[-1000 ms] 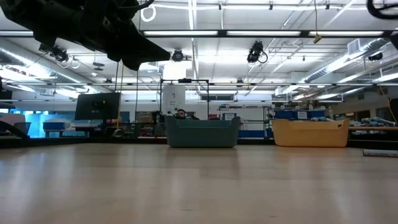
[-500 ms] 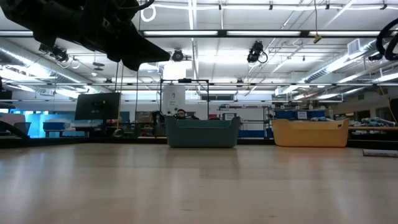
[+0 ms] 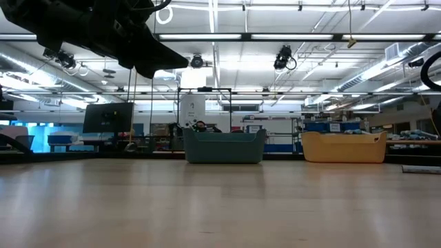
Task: Sort batteries
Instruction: Put the small black battery into the orange bin
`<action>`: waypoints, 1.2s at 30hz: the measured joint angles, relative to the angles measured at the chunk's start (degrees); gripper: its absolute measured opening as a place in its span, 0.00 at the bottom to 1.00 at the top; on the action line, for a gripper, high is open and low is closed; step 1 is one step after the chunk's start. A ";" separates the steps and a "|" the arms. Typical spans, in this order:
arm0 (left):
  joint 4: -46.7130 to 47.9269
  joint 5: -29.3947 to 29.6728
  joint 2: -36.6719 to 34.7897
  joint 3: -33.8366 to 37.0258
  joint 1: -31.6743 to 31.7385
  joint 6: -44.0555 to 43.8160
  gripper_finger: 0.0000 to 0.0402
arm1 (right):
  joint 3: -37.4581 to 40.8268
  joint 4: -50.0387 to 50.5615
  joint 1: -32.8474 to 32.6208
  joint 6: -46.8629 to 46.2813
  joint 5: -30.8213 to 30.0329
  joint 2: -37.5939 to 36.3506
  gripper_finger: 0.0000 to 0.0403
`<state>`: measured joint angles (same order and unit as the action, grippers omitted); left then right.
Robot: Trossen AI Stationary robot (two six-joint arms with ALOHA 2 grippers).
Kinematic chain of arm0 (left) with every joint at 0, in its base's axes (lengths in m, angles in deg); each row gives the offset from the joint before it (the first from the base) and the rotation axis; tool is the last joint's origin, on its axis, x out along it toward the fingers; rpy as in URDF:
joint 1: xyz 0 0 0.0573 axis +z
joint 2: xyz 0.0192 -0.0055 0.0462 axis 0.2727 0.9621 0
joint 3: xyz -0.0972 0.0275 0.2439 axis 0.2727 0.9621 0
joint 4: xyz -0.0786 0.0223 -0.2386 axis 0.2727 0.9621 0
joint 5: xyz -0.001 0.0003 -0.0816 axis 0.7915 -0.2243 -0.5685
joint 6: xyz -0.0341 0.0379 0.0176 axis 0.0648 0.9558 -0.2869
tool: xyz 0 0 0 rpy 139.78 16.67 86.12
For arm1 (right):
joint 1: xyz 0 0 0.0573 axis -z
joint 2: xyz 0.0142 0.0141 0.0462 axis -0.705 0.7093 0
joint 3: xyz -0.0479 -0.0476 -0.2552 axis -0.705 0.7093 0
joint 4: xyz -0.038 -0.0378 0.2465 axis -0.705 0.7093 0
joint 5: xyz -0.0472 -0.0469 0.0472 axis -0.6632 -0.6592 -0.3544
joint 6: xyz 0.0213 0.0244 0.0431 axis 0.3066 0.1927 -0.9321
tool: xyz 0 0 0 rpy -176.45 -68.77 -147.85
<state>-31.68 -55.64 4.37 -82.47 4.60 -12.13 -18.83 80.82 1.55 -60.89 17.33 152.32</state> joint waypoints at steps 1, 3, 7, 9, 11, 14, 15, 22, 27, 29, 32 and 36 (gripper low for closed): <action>-0.01 0.00 0.00 0.00 0.00 0.00 0.01 | -0.10 -0.06 0.01 0.61 0.23 0.73 0.02; 0.00 0.00 0.00 0.00 -0.01 0.01 0.01 | -0.18 -0.26 0.05 1.51 0.33 1.87 0.02; -0.04 0.00 0.00 0.00 0.00 0.00 0.01 | -0.93 -0.68 0.98 1.48 -0.83 2.24 0.02; -0.04 0.00 0.00 0.00 0.00 0.00 0.01 | -1.85 -2.51 1.79 1.26 -4.95 1.69 0.02; -0.07 0.00 0.00 0.00 0.00 0.01 0.01 | -3.14 -2.28 2.85 1.17 -7.60 0.58 0.02; -0.13 -0.01 0.00 0.00 0.00 0.00 0.01 | -5.31 -1.75 4.48 1.17 -11.01 -0.60 0.02; -0.19 0.00 0.00 0.00 0.00 0.01 0.01 | -6.15 -1.19 4.90 1.17 -11.73 -1.14 0.02; -0.13 -0.02 0.00 0.00 0.00 -0.01 0.01 | -10.00 0.54 5.56 1.94 -12.07 -2.23 0.02; -0.11 -0.01 0.00 0.00 0.00 -0.01 0.01 | -9.97 -1.95 5.58 -2.13 -11.72 -2.21 0.02; -0.11 -0.01 0.00 0.00 0.00 -0.01 0.01 | -9.97 -4.20 5.65 -3.93 -11.51 -2.21 0.02; -0.13 0.00 0.00 0.00 0.00 -0.01 0.01 | -9.97 -8.07 5.65 -6.48 -11.36 -2.21 0.02; -0.11 -0.01 0.00 0.00 0.00 -0.02 0.01 | -10.04 -9.98 5.33 -10.67 -8.48 -2.21 0.03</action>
<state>-31.79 -55.65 4.37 -82.47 4.60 -12.15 -28.87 70.85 6.88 -71.56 8.84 150.11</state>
